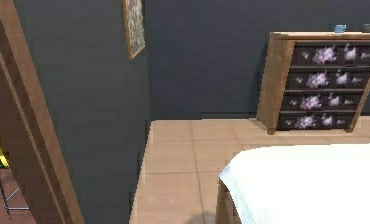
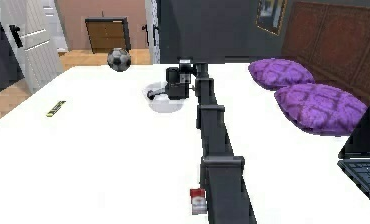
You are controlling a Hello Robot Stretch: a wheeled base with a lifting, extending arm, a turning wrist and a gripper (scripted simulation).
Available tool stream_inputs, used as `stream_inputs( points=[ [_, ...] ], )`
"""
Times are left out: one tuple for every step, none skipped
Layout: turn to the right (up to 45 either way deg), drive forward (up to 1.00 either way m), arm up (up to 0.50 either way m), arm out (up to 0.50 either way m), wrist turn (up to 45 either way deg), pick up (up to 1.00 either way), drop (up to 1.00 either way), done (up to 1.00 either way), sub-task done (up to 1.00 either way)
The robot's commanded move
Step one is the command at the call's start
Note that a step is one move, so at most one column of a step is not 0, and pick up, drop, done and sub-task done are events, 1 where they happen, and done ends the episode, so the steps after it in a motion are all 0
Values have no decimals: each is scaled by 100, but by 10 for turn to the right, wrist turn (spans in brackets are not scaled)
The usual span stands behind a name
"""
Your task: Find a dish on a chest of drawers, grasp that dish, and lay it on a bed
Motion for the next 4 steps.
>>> stream_inputs(
  points=[
    [0,0,-32,0,0,0,0,0,0],
    [0,0,0,0,0,0,100,0,0],
    [0,0,6,0,0,0,0,0,0],
    [0,0,0,-8,0,0,0,0,0]
  ],
)
